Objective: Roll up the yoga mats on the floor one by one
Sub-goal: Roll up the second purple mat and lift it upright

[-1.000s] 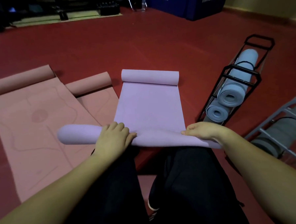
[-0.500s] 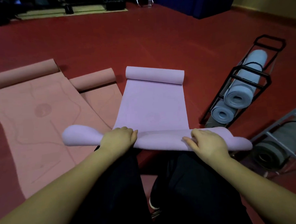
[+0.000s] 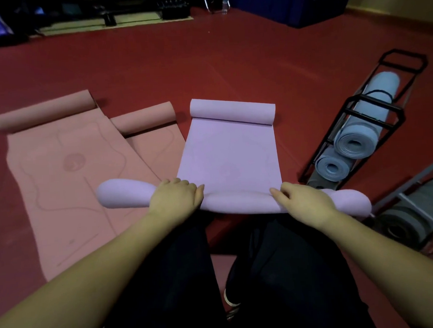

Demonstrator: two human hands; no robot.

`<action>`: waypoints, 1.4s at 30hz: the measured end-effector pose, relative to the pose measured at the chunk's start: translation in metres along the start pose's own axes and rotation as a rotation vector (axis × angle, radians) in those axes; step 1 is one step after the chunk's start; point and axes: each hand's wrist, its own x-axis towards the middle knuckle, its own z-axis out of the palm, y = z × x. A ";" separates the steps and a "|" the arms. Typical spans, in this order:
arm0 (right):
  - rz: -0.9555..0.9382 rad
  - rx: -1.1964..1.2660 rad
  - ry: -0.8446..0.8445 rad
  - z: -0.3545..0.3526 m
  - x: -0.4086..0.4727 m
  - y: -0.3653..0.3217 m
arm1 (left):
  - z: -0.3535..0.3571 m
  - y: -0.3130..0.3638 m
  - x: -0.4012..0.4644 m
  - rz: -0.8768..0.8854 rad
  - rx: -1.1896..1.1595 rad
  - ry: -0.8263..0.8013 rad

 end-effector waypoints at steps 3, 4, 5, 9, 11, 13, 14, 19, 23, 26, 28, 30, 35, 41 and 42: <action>-0.013 -0.049 -0.011 -0.021 0.005 -0.002 | -0.024 -0.005 0.005 -0.050 -0.106 -0.038; -0.016 -0.049 -0.028 -0.027 0.006 -0.002 | -0.035 -0.003 0.005 -0.087 -0.157 -0.096; -0.013 -0.038 -0.058 -0.032 0.008 -0.003 | -0.039 -0.003 0.008 -0.117 -0.188 -0.061; 0.011 -0.029 -0.310 -0.033 0.006 -0.004 | -0.039 0.000 0.011 -0.262 -0.429 -0.462; 0.041 -0.050 -0.421 -0.026 0.004 -0.007 | -0.030 0.001 0.011 -0.284 -0.480 -0.578; 0.079 -0.040 -0.454 -0.021 0.006 -0.008 | -0.023 0.000 0.015 -0.313 -0.476 -0.617; 0.093 -0.036 -0.462 -0.020 0.008 -0.008 | -0.021 0.000 0.017 -0.328 -0.454 -0.619; 0.088 -0.039 -0.451 -0.016 0.015 -0.008 | -0.009 0.005 0.025 -0.408 -0.323 -0.627; 0.094 -0.048 -0.458 -0.012 0.021 -0.007 | -0.002 0.008 0.024 -0.430 -0.299 -0.547; 0.107 -0.076 -0.466 -0.010 0.024 -0.007 | 0.000 0.008 0.023 -0.411 -0.300 -0.516; 0.116 -0.089 -0.435 -0.007 0.024 -0.005 | 0.000 0.006 0.025 -0.401 -0.344 -0.502; 0.101 -0.098 -0.381 -0.001 0.024 -0.002 | 0.000 0.003 0.027 -0.394 -0.386 -0.514; 0.081 -0.060 -0.320 0.007 0.029 0.004 | 0.005 0.001 0.036 -0.381 -0.356 -0.546; 0.029 -0.119 -0.200 0.007 0.035 0.001 | 0.004 0.001 0.040 -0.314 -0.273 -0.489; 0.015 -0.142 -0.174 0.009 0.036 0.001 | 0.006 0.002 0.040 -0.287 -0.235 -0.477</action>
